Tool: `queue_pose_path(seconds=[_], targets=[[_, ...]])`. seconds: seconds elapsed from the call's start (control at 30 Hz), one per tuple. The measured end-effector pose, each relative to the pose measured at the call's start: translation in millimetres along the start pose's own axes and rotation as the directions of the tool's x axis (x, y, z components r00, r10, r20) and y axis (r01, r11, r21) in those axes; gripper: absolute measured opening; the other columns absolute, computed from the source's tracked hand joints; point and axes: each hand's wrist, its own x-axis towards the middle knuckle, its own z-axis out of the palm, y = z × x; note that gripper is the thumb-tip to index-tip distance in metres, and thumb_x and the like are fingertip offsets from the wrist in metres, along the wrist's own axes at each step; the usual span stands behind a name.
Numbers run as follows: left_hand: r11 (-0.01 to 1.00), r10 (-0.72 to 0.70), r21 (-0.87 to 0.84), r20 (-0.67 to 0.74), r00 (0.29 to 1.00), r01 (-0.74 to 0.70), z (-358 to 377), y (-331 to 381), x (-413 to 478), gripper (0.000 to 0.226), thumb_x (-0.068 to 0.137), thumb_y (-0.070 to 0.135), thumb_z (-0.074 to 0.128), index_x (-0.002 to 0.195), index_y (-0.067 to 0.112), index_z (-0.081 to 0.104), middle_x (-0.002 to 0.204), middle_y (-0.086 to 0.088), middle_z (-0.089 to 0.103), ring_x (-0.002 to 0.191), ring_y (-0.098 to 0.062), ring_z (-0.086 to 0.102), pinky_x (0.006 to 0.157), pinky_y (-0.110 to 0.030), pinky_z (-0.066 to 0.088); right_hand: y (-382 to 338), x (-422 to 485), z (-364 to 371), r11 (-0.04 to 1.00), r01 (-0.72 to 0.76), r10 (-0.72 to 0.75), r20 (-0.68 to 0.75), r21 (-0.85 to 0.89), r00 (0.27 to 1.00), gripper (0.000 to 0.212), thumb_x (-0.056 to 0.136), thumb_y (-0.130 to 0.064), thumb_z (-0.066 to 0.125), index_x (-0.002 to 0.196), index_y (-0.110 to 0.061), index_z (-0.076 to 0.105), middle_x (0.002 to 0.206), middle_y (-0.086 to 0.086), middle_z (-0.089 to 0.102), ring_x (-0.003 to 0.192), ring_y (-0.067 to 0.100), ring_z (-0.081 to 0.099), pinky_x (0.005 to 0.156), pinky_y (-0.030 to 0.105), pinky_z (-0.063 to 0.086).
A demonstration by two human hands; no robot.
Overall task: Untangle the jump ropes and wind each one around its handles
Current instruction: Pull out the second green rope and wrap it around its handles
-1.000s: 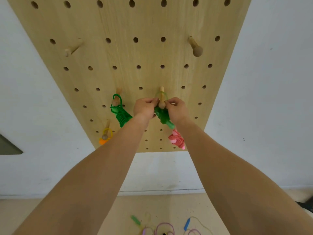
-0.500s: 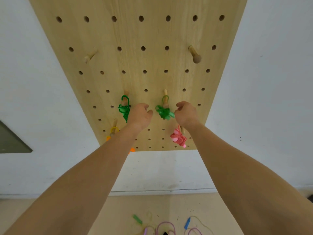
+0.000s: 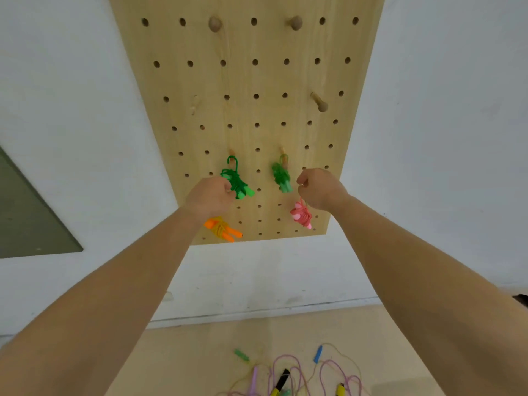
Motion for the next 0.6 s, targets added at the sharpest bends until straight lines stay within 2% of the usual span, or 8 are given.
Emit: queue_pose_path(seconds=[0.07,0.13,0.2,0.27,0.37,0.5,0.57,0.6], targets=[[0.999,-0.004,0.035,0.043,0.999,0.003,-3,-13,-15,0.008,0.095,0.03,0.055,0.096,0.023,0.058,0.097,-0.005,0.063,0.088,-0.025,0.064,0.091,-0.043,0.054,-7,-15,1,0.998,0.006,-0.003,0.043,-0.069,0.999,0.038,0.094,-0.013,0.051,0.13,-0.015,0.061,0.121,0.006,0.064,0.11,0.026,0.06,0.093,0.039,0.052],[0.994,-0.014,0.113,0.093,0.996,0.003,-8,-24,-29,0.015,0.095,0.033,0.056,0.085,0.021,0.053,0.088,-0.003,0.057,0.078,-0.02,0.054,0.079,-0.037,0.049,-13,-27,3,0.992,0.014,-0.004,0.08,-0.122,0.997,0.039,0.092,-0.012,0.053,0.13,-0.016,0.062,0.115,0.007,0.066,0.103,0.025,0.063,0.088,0.04,0.055],[0.989,-0.036,0.147,0.126,0.991,0.018,-13,-32,-43,0.026,0.096,0.034,0.054,0.077,0.017,0.053,0.081,-0.003,0.055,0.075,-0.02,0.052,0.07,-0.034,0.042,-19,-39,5,0.988,0.044,-0.029,0.102,-0.148,0.994,0.04,0.094,-0.018,0.051,0.134,-0.018,0.059,0.119,0.006,0.062,0.105,0.026,0.062,0.089,0.041,0.054],[0.988,-0.067,0.149,0.125,0.99,0.048,-15,-37,-59,0.027,0.097,0.034,0.052,0.082,0.013,0.06,0.085,-0.006,0.058,0.08,-0.022,0.055,0.069,-0.033,0.041,-23,-48,7,0.984,0.08,-0.06,0.124,-0.161,0.99,0.043,0.094,-0.02,0.049,0.137,-0.018,0.056,0.114,0.006,0.061,0.101,0.027,0.063,0.089,0.042,0.055],[0.987,-0.102,0.14,0.123,0.987,0.084,-4,-43,-77,0.03,0.099,0.036,0.053,0.1,0.009,0.065,0.097,-0.004,0.059,0.09,-0.022,0.055,0.08,-0.034,0.045,-25,-56,14,0.98,0.126,-0.1,0.165,-0.155,0.981,0.045,0.094,-0.02,0.047,0.139,-0.018,0.052,0.097,0.003,0.058,0.101,0.028,0.064,0.09,0.042,0.054],[0.988,-0.11,0.12,0.121,0.987,0.095,35,-39,-95,0.033,0.103,0.035,0.047,0.118,0.009,0.061,0.107,-0.01,0.062,0.09,-0.021,0.055,0.078,-0.032,0.044,-13,-63,45,0.966,0.204,-0.181,0.15,-0.156,0.972,0.043,0.097,-0.026,0.049,0.139,-0.02,0.053,0.132,0.006,0.057,0.12,0.029,0.054,0.1,0.045,0.048],[0.991,-0.105,0.092,0.111,0.988,0.095,65,-40,-99,0.033,0.104,0.035,0.046,0.123,0.011,0.06,0.115,-0.009,0.061,0.098,-0.023,0.056,0.078,-0.031,0.044,1,-66,73,0.96,0.23,-0.204,0.164,-0.158,0.965,0.042,0.097,-0.026,0.05,0.139,-0.019,0.052,0.134,0.006,0.056,0.122,0.029,0.053,0.103,0.045,0.046],[0.992,-0.108,0.085,0.111,0.988,0.099,83,-43,-99,0.035,0.105,0.035,0.046,0.126,0.01,0.059,0.122,-0.011,0.061,0.107,-0.026,0.057,0.084,-0.032,0.045,9,-68,90,0.957,0.24,-0.21,0.182,-0.16,0.96,0.042,0.098,-0.025,0.05,0.139,-0.018,0.052,0.134,0.007,0.056,0.122,0.029,0.053,0.103,0.044,0.045]])
